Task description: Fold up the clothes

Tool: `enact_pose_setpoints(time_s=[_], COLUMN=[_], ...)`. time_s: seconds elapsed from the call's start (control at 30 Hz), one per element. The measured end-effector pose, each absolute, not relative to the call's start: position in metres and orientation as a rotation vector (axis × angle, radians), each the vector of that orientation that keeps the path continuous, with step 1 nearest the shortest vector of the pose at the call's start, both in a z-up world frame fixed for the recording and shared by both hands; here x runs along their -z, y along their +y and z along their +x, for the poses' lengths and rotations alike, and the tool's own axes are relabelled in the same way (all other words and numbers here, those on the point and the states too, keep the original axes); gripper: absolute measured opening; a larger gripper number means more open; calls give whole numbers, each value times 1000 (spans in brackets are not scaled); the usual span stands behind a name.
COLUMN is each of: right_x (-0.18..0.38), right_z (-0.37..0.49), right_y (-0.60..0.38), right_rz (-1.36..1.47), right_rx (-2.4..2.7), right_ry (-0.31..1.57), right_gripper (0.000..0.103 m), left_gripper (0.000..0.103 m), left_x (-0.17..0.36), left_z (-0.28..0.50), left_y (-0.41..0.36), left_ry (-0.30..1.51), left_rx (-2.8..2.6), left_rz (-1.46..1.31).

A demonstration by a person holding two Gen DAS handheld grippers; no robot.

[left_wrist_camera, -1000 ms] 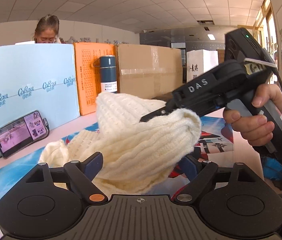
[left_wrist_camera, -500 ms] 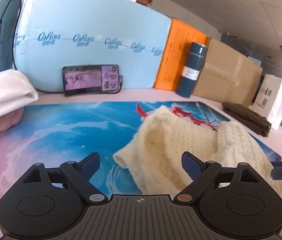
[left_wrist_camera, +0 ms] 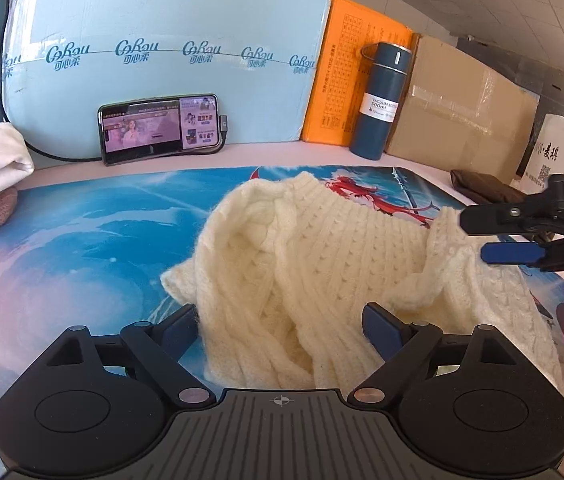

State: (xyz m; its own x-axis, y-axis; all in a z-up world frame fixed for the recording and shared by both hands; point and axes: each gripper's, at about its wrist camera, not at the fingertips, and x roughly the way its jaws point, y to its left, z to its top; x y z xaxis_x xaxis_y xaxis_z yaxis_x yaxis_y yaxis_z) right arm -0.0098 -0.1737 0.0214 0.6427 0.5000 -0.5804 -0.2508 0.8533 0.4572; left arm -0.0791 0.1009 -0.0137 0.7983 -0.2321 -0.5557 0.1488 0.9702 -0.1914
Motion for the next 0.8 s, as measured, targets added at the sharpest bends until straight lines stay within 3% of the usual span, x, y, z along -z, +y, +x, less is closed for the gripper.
enact_pose_setpoints(time_s=[0.17,0.23,0.4,0.47,0.5,0.53,0.57,0.6,0.7,0.8], right_x=[-12,-6,-4,-6,-7,-8,-10,-12,-19,-32], right_z=[-14,-22,-40,-49,-54,-56,-59,-57,-52,-51], right_y=[-140,-137,-146,-148,-150,-152,-154,-156,-162,-164], right_rz=[173,111,51,28,20,24,30,48,105,138], right_rx=[-338,-319,-354,-378,-391,-388,-385,-379,-367,-372], right_ry=[702,657,585,559,547,540,534,528,503,444], right_gripper=[73,55,28,21,12,11,10,9,6,5], left_gripper=[91,91,92,90,76,67,42,29,14,12], left_x=[4,-1,10,16,15,14,13,12,7,3], left_z=[-71,-63,-19,-16,-17,-21,-24,-26,-33,-35], left_y=[114,116,97,86,83,82,82,83,91,105], left_ry=[575,561,654,650,642,625,610,593,531,473], left_rx=[170,145,206,190,197,208,208,211,195,104], left_rz=[-181,-165,-108,-46,-30,-19,-9,-5,-15,-25])
